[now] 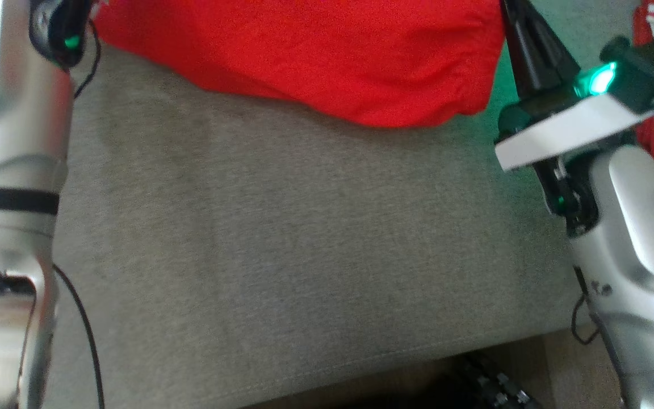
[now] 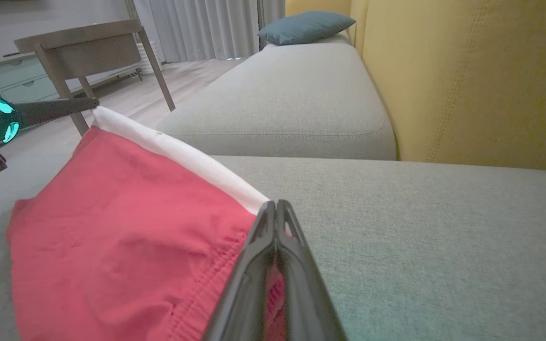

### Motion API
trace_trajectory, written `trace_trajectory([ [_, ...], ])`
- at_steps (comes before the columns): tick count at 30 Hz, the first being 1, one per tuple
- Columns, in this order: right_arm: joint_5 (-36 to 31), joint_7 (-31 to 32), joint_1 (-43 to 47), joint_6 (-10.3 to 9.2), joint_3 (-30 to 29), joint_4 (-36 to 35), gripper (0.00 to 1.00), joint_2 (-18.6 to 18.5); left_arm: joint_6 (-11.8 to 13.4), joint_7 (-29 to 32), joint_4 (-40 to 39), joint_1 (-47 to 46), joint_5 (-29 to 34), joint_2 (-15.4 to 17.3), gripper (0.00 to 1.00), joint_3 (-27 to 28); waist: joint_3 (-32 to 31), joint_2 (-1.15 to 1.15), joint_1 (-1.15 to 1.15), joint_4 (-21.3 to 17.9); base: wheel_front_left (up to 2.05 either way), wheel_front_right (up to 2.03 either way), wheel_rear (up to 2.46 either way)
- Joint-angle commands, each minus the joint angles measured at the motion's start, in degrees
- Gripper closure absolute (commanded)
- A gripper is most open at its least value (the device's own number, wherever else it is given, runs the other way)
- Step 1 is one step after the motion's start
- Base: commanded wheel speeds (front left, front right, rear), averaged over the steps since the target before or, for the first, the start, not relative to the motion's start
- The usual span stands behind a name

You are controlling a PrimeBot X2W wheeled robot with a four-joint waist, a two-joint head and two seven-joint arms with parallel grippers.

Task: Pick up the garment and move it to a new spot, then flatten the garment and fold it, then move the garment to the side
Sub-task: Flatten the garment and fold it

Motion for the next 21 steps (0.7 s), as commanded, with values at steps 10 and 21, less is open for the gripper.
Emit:
trace_trajectory([
  [10, 3.0, -5.1, -5.0, 0.37, 4.7, 6.5, 1.00, 2.2, -0.3, -0.9, 10.3, -6.8, -5.3, 3.8, 0.71, -7.4, 4.6, 0.00, 0.00, -5.8, 0.00, 0.00, 0.00],
  [21, -1.3, -11.4, 1.7, 0.37, -0.9, 1.3, 0.00, 0.6, 4.2, -14.4, 9.2, -3.6, -7.7, 4.7, 0.00, -9.8, 0.8, 0.00, 0.00, -1.6, 0.00, 0.00, 0.00],
])
